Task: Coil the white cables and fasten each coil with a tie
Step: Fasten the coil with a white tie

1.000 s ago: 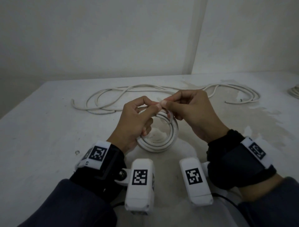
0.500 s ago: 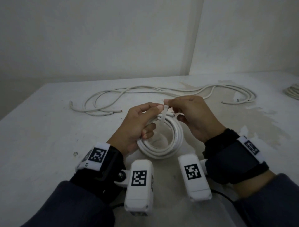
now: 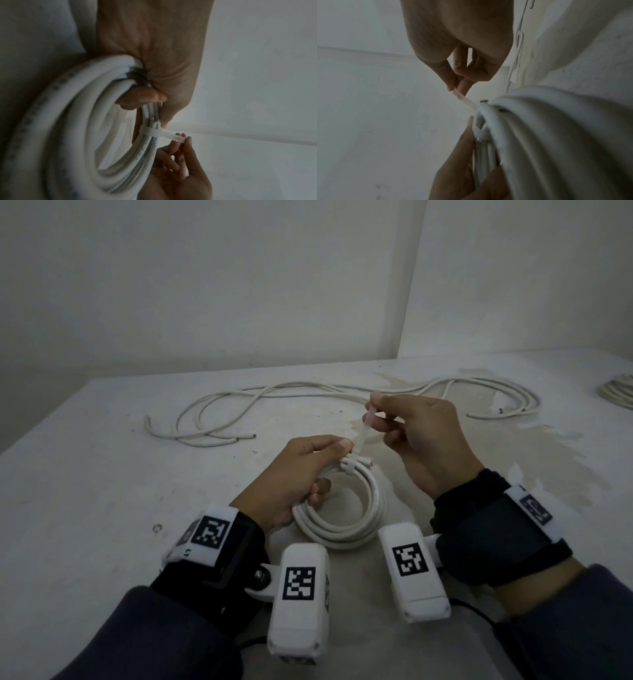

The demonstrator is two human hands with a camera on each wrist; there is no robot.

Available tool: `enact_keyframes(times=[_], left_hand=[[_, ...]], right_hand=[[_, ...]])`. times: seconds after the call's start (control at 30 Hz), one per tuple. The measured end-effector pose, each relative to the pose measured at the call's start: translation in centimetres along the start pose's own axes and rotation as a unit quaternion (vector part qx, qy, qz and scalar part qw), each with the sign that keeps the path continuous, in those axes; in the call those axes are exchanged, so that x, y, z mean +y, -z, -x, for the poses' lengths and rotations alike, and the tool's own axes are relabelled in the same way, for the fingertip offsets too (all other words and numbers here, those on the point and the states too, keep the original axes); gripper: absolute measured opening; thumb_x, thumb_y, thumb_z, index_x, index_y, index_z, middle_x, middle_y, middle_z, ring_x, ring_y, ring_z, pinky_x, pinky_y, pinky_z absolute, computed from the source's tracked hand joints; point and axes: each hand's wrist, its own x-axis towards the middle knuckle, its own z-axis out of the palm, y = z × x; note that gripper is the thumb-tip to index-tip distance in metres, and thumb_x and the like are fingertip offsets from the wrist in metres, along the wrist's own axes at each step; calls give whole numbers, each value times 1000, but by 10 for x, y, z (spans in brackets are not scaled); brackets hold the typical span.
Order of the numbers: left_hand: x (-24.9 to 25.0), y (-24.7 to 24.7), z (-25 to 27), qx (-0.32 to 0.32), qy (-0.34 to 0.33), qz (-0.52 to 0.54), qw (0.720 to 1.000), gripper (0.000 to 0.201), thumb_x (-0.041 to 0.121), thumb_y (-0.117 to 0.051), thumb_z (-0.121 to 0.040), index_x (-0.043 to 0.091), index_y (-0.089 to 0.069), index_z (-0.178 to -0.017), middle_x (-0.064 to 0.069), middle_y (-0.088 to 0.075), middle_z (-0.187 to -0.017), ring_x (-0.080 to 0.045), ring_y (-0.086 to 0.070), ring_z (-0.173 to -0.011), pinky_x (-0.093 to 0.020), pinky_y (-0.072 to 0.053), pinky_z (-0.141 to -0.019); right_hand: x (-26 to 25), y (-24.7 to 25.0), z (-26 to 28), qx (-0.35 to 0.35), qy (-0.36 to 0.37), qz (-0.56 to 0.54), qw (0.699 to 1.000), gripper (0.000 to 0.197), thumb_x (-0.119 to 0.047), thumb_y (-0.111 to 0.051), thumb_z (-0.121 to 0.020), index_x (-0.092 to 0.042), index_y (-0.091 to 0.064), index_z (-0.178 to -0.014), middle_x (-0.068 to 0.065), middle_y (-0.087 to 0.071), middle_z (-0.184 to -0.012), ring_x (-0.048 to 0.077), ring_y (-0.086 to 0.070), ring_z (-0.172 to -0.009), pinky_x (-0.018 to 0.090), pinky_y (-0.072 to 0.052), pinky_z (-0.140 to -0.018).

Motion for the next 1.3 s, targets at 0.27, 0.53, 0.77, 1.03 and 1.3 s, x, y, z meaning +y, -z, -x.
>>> enact_keyframes(times=[0.27,0.53,0.77,1.03,1.3], left_hand=[[-1,0,-3,72,-99,-65,990,17,23,-50,-99,12,-58,-90,1,-47,-65,-8,-28,-38,-15,-28,-36],[-1,1,-2,44,-94,28,994,16,22,-54,-95,10,-63,-88,-1,-46,-64,-5,-27,-37,-15,-26,-35],[1,2,1,75,-118,-82,987,16,26,-68,-85,10,-71,-85,5,-59,-67,-12,-44,-53,-25,-45,-57],[5,0,0,34,-87,-33,995,21,11,-64,-86,10,-53,-68,-8,-43,-63,-12,-35,-49,-21,-37,-49],[3,0,4,32,-65,-26,997,29,14,-61,-90,14,-46,-66,-5,-27,-58,-9,-21,-42,-18,-20,-39]], right_hand=[[-4,-6,11,-148,40,-12,988,23,-9,-64,-84,-12,-71,-62,2,-66,-65,5,-56,-56,11,-29,-39],[-2,2,4,-152,35,151,976,12,-12,-70,-82,-21,-73,-90,-5,-71,-78,8,-65,-76,19,-48,-65],[-3,2,7,-120,35,148,981,5,-7,-72,-82,-11,-72,-78,1,-70,-66,5,-64,-59,13,-45,-53],[-1,-3,9,-81,21,111,990,12,3,-68,-80,-5,-70,-71,2,-66,-58,8,-61,-53,15,-47,-53],[1,2,4,-115,-5,98,988,10,1,-70,-81,-5,-69,-73,4,-68,-65,11,-65,-59,17,-51,-57]])
